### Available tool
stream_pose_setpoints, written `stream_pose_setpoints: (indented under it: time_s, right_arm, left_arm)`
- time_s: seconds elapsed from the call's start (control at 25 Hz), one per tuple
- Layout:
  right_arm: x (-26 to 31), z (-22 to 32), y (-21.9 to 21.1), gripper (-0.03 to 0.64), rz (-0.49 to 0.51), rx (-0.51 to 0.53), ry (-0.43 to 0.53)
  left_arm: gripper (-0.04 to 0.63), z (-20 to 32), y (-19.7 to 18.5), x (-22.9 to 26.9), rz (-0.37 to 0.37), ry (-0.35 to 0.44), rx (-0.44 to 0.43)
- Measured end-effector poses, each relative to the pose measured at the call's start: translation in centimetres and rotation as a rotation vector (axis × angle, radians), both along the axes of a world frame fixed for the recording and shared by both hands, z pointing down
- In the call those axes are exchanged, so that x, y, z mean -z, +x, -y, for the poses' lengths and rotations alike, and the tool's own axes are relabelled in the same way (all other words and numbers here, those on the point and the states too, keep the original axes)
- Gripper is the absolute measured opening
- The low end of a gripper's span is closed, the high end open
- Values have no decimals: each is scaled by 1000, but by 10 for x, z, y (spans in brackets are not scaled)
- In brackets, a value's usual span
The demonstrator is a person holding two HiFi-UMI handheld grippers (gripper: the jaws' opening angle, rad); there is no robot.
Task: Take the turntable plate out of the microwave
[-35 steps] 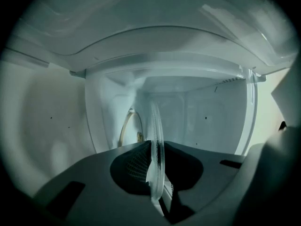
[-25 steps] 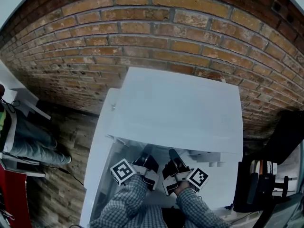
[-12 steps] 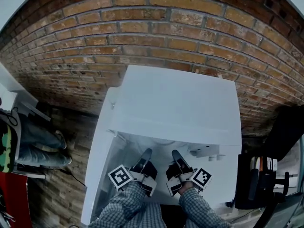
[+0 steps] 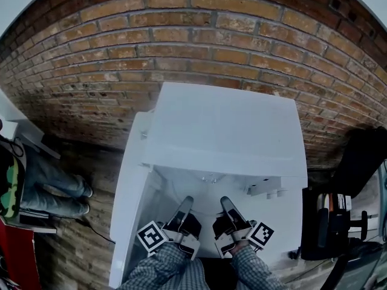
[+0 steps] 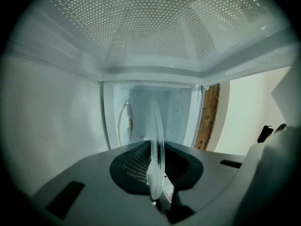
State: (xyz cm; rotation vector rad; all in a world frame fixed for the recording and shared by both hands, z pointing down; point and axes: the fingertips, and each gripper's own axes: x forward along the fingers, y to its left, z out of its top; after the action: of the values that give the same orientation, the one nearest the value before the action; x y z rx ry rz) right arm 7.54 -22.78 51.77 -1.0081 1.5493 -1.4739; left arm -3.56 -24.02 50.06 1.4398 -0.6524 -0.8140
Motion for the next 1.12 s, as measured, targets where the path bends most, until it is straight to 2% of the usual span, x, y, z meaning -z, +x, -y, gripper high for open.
stream_pose_setpoints:
  time_s: [0.28, 0.48, 0.8, 1.12]
  right_arm:
    - [13, -12, -1, 49, -18, -6, 35]
    - [19, -37, -2, 49, -9, 25, 46]
    - [24, -92, -2, 49, -12, 90, 65]
    - [40, -149, 8, 49, -26, 108, 104]
  left_arm:
    - [48, -12, -2, 10, -24, 35, -3]
    - [48, -40, -3, 17, -30, 57, 20]
    - [48, -103, -3, 22, -34, 74, 88]
    - [48, -163, 8, 38, -45, 103, 121]
